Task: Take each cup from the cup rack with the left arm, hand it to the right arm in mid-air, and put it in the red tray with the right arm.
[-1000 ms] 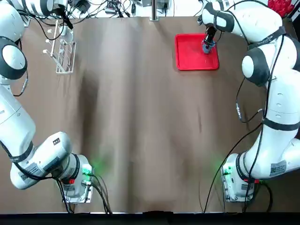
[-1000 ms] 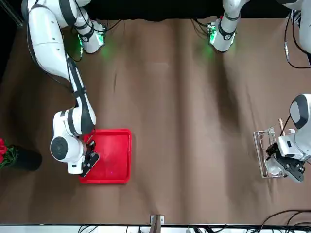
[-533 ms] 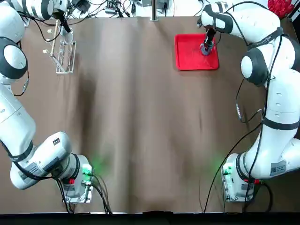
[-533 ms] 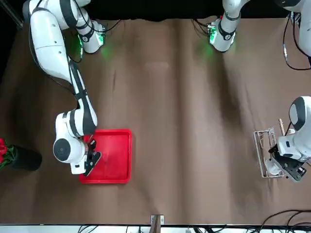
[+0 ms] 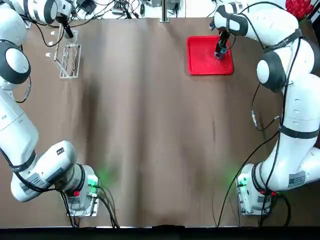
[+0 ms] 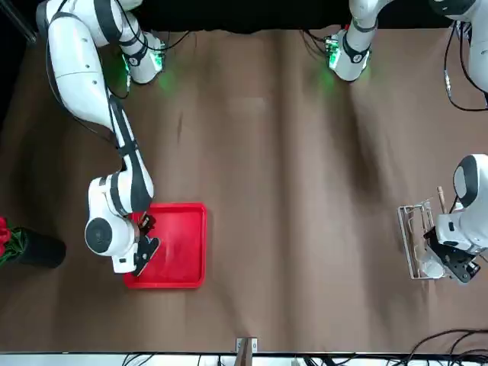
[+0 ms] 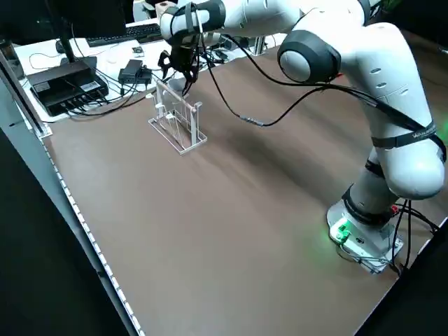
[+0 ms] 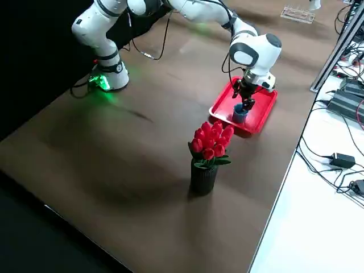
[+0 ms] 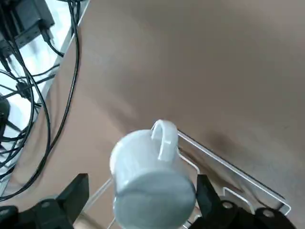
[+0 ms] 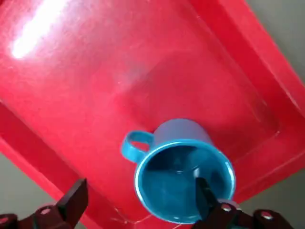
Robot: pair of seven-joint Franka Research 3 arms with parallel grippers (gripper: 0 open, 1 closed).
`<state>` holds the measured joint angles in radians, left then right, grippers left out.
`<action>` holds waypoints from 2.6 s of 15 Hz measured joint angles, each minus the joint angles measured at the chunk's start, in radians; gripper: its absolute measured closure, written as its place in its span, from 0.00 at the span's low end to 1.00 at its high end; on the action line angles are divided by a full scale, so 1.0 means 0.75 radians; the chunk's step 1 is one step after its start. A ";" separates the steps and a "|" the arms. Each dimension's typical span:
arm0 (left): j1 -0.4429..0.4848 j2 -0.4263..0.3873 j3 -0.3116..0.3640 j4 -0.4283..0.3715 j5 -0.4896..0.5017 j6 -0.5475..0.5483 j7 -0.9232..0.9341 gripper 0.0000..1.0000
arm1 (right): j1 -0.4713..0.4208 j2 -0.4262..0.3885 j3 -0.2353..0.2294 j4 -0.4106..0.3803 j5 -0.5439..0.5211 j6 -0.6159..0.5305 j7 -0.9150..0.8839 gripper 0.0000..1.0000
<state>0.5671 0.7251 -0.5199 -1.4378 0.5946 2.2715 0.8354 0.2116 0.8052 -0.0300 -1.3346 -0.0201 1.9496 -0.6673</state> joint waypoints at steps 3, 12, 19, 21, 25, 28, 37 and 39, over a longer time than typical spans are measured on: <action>-0.001 0.018 0.002 0.000 0.008 0.000 0.002 0.00 | 0.002 0.000 0.012 0.022 0.012 -0.082 0.001 0.00; -0.015 0.026 0.007 0.000 0.063 0.001 0.004 0.09 | 0.005 -0.025 0.014 0.224 0.101 -0.303 0.080 0.00; -0.029 0.027 0.007 0.005 0.078 0.001 0.003 0.26 | 0.000 -0.114 0.006 0.331 0.101 -0.363 0.403 0.00; -0.037 0.026 0.007 0.011 0.078 0.001 -0.005 0.26 | -0.006 -0.176 -0.002 0.337 0.101 -0.365 0.503 0.00; -0.059 -0.007 0.005 0.032 0.079 -0.012 -0.009 0.26 | -0.048 -0.292 -0.026 0.337 0.099 -0.421 0.685 0.00; -0.071 -0.098 -0.011 0.049 0.079 -0.122 -0.010 0.26 | -0.063 -0.366 -0.101 0.338 0.099 -0.487 0.744 0.00; -0.075 -0.457 -0.255 0.054 -0.248 -0.768 -0.314 0.26 | -0.137 -0.496 -0.182 0.325 0.390 -0.646 0.839 0.00; -0.084 -0.456 -0.296 0.036 -0.418 -0.811 -0.400 0.26 | -0.136 -0.496 -0.176 0.320 0.496 -0.646 0.848 0.00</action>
<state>0.5044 0.3830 -0.7422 -1.4106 0.2808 1.6634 0.5351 0.1098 0.4329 -0.1621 -1.0949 0.3521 1.4650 -0.0316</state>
